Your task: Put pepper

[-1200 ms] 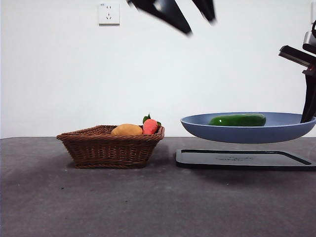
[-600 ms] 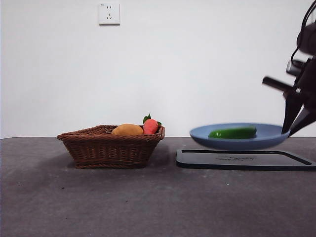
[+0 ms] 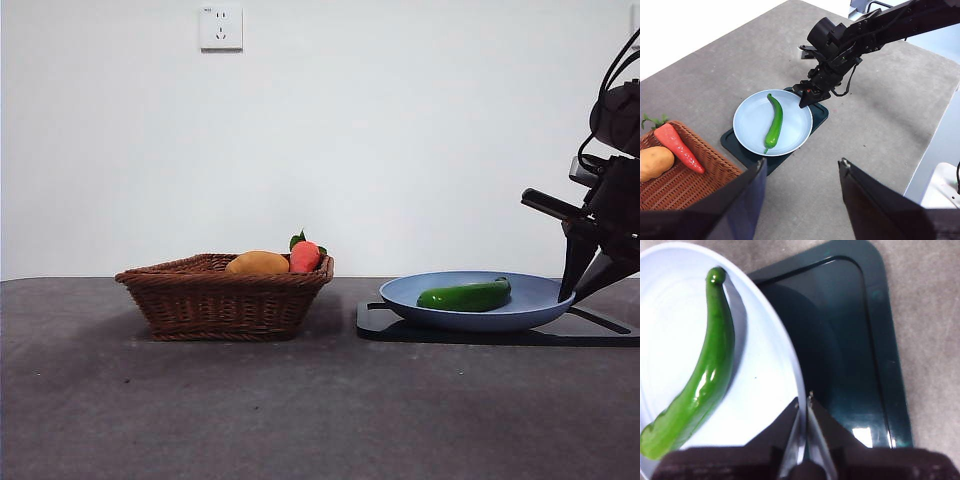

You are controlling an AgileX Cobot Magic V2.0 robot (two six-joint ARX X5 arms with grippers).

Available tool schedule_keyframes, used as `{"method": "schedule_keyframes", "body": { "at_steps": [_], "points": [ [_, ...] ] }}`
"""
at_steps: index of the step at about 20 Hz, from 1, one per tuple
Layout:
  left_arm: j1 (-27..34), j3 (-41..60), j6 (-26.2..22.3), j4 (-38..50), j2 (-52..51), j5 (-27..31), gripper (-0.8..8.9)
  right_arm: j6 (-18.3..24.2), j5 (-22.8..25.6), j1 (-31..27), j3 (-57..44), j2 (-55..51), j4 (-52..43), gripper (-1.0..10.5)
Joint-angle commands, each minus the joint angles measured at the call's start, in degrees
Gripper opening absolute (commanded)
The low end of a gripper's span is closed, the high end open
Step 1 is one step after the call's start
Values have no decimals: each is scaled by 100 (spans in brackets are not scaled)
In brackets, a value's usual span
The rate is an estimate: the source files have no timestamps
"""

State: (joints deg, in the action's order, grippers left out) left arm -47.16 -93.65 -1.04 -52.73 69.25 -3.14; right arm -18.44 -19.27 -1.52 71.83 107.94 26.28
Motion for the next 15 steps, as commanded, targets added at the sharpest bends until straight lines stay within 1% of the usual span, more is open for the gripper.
{"method": "schedule_keyframes", "body": {
  "at_steps": [1, 2, 6, 8, 9, 11, 13, 15],
  "points": [
    [-35, -94, -50, 37, 52, 17, 259, 46, 11, -2, 138, 157, -15, 69],
    [-35, -94, -50, 39, 52, 15, 259, 46, 13, -2, 138, 157, 28, 94],
    [-35, -94, -50, 37, 52, 17, 259, 48, 15, -4, 138, 155, 116, 94],
    [-35, -94, -50, 35, 52, 24, 259, 46, 31, -11, 138, 55, 201, 131],
    [-33, -94, -52, 35, 52, 26, 259, 61, 39, -33, 138, -44, 304, 131],
    [-33, -94, -57, 37, 52, 72, 259, 264, 275, -46, 138, -382, 664, 131],
    [-33, -94, -79, 31, 63, 271, 259, 643, 501, -79, 138, -870, 1134, 131],
    [-33, -94, -74, -55, 72, 317, 258, 824, 505, -79, 138, -1403, 1530, 131]
  ]
}}
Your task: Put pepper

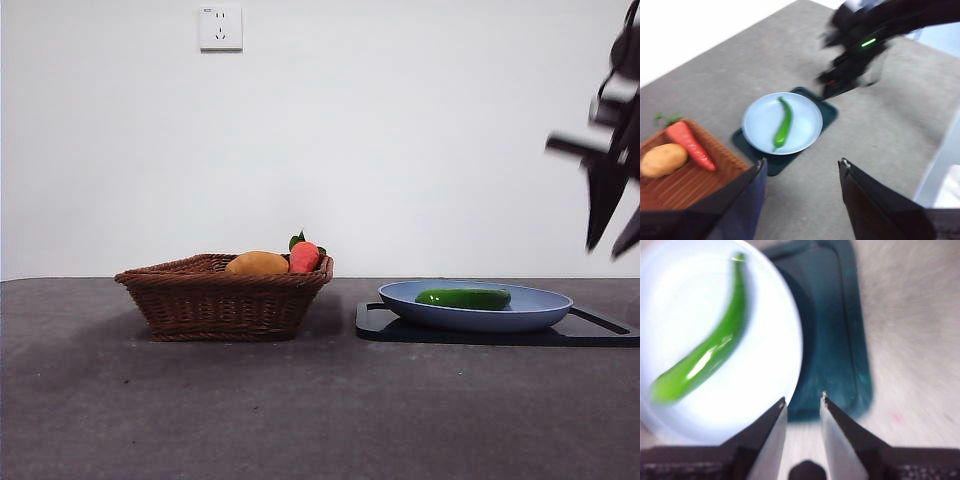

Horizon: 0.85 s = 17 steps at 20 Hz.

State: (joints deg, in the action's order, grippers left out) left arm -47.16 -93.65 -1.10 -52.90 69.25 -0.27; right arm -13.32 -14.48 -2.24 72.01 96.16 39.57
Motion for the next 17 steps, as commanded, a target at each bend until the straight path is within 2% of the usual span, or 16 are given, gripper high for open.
{"method": "schedule_keyframes", "body": {
  "at_steps": [1, 3, 7, 12, 15, 17],
  "points": [
    [-33, -94, -70, -85, 74, 31, 258, 354, -66, -4, 120, -529, 407, 131],
    [-33, -94, -72, -140, 74, 28, 258, 535, -332, 15, 120, -1145, 787, 131],
    [-33, -94, -72, -164, 74, 31, 258, 857, -1300, 286, 120, -2452, 1827, 129],
    [-33, -94, -66, -168, 74, 28, 253, 1346, -1733, 905, 120, -3764, 3217, 127],
    [-33, -94, -66, -227, 74, 26, 145, 1412, -1711, 1126, 120, -4319, 3626, 103],
    [-33, -94, -66, -269, 74, 26, 55, 1696, -1709, 1172, 120, -4570, 3733, 5]
  ]
}}
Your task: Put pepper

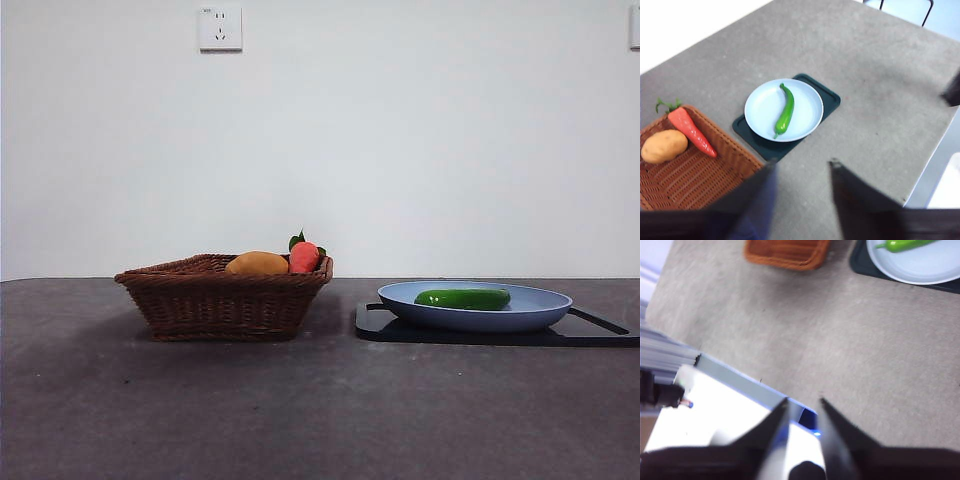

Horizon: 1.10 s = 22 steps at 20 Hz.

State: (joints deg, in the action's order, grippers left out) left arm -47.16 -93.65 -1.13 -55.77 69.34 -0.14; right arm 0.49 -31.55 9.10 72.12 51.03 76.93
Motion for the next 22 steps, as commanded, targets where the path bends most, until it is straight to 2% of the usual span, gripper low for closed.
{"method": "schedule_keyframes", "body": {
  "at_steps": [1, 3, 6, 20, 22],
  "points": [
    [-33, -94, -63, 7, 66, 13, 14, 358, -2, 39, 109, -127, 9, 6],
    [-33, -94, -63, -7, 66, 13, 6, 348, -2, 39, 109, -199, -17, 6],
    [-35, -94, -61, -2, 66, 13, 6, 39, -2, 39, 109, -192, -20, 11],
    [-37, -94, -103, 258, 66, 17, 8, 46, 15, 35, 109, -190, -20, 11],
    [46, -92, -103, 507, 63, 334, 8, 46, 15, 35, 109, -190, -20, 11]
  ]
}}
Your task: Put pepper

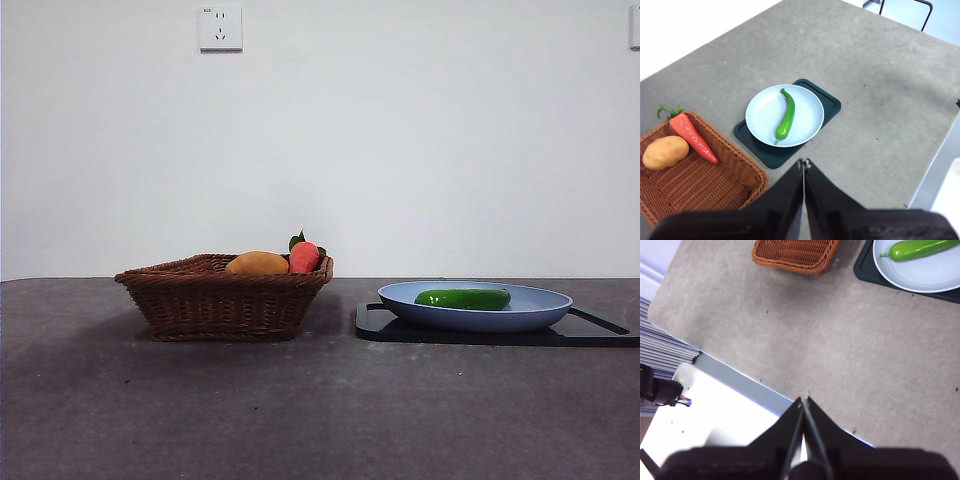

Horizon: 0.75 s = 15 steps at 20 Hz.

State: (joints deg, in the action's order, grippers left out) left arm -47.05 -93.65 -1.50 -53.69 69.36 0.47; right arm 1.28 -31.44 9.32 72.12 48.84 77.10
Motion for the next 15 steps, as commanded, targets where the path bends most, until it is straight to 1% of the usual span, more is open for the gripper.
{"method": "schedule_keyframes", "body": {
  "at_steps": [1, 2, 3, 5, 7, 9, 11, 12, 13, 15],
  "points": [
    [170, -92, -94, 546, 37, 634, 8, -33, 4, 13, 109, 28, -39, 11],
    [369, -92, -170, 702, -11, 935, 8, -33, 4, 13, 109, 28, -39, 11],
    [608, -87, -179, 778, -52, 1034, 8, -33, 4, 13, 109, 28, -39, 11],
    [1174, 20, -177, 949, -291, 960, 8, -35, 4, 13, 109, 26, -37, 11],
    [1742, 549, -205, 1537, -772, 955, 8, -35, 4, 13, 109, 28, -39, 11],
    [2334, 1569, -199, 2549, -1521, 831, 8, -35, 4, 13, 109, 55, -37, 11],
    [3032, 2806, -199, 3641, -2389, 494, 8, -35, 4, 13, 109, 55, -37, 11],
    [3373, 3373, -199, 4105, -2765, 505, 8, -33, 2, 13, 109, 55, -39, 11],
    [3703, 3930, -199, 4481, -3154, 538, 8, -33, 4, 13, 109, 57, -37, 11],
    [4282, 4903, -190, 4913, -3884, 546, 8, -35, 4, 13, 109, 55, -37, 11]
  ]
}}
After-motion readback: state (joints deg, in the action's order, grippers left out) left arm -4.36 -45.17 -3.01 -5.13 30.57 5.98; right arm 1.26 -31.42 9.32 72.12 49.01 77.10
